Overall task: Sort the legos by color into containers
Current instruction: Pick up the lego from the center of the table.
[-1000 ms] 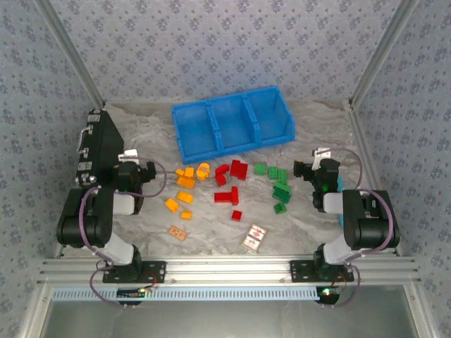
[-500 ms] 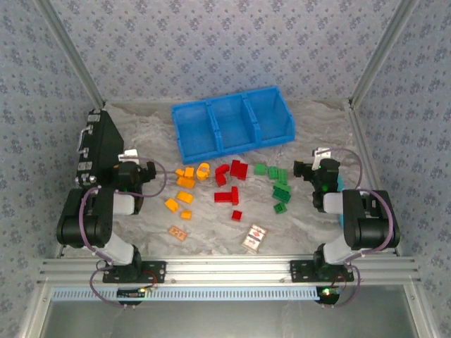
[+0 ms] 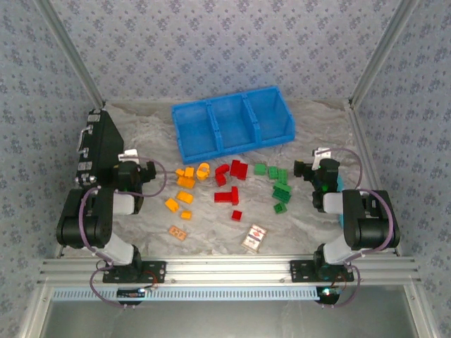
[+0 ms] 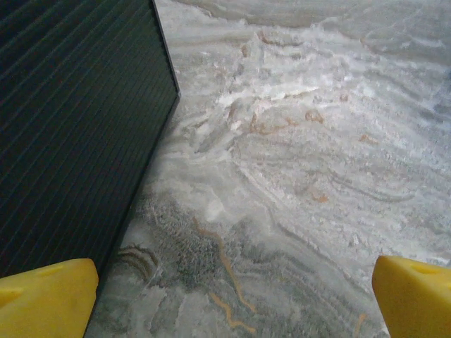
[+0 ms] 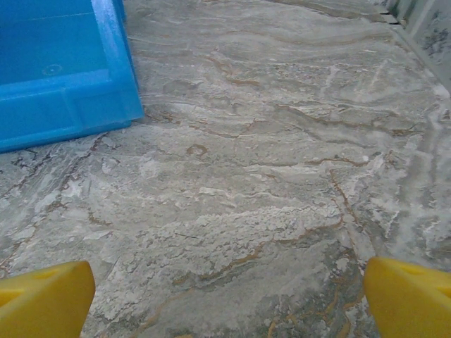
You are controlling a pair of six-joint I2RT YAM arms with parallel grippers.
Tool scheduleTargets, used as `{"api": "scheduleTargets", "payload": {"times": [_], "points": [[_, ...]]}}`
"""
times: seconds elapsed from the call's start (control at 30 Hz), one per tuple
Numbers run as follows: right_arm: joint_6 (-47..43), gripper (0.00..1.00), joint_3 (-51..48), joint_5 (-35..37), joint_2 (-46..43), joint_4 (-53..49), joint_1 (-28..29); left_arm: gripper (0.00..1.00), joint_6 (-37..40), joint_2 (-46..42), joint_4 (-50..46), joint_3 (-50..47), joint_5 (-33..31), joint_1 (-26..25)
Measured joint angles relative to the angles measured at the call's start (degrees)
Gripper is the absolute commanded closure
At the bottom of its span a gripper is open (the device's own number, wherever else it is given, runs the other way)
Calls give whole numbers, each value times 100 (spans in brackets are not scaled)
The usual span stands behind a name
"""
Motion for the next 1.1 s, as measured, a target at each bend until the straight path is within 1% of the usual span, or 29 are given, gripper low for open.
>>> {"api": "scheduleTargets", "payload": {"times": [0.07,0.17,0.3,0.4,0.53,0.6,0.7,0.77,0.9,1.1], "points": [[-9,0,133,118,-313,-577,66,0,17,-278,-1005,520,-188,-127],[234,0,848,164,-1043,-1915,63,0,66,-820,-2262,1615,-387,-483],[835,0,2282,-28,-1537,-3351,94,0,116,-1606,-3198,2653,-544,-1032],[1224,0,3082,-111,-1508,-4310,553,0,94,-2041,-3847,2988,-348,-1257],[1679,0,3703,-278,-1047,-5449,1405,0,-72,-2157,-4763,3320,83,-1338],[1867,0,4131,-295,-551,-6057,1856,0,-216,-2197,-5189,3383,363,-1416],[2184,3,4566,-328,50,-6642,2345,0,-411,-2288,-5674,3405,782,-1510],[2400,5,4706,-378,302,-6905,2490,0,-490,-2339,-5901,3432,994,-1578],[2782,8,4793,-474,686,-7219,2516,0,-570,-2409,-6210,3453,1259,-1711],[3034,13,4813,-616,1335,-7259,2583,0,-595,-2505,-6509,3438,1464,-1775]]}}
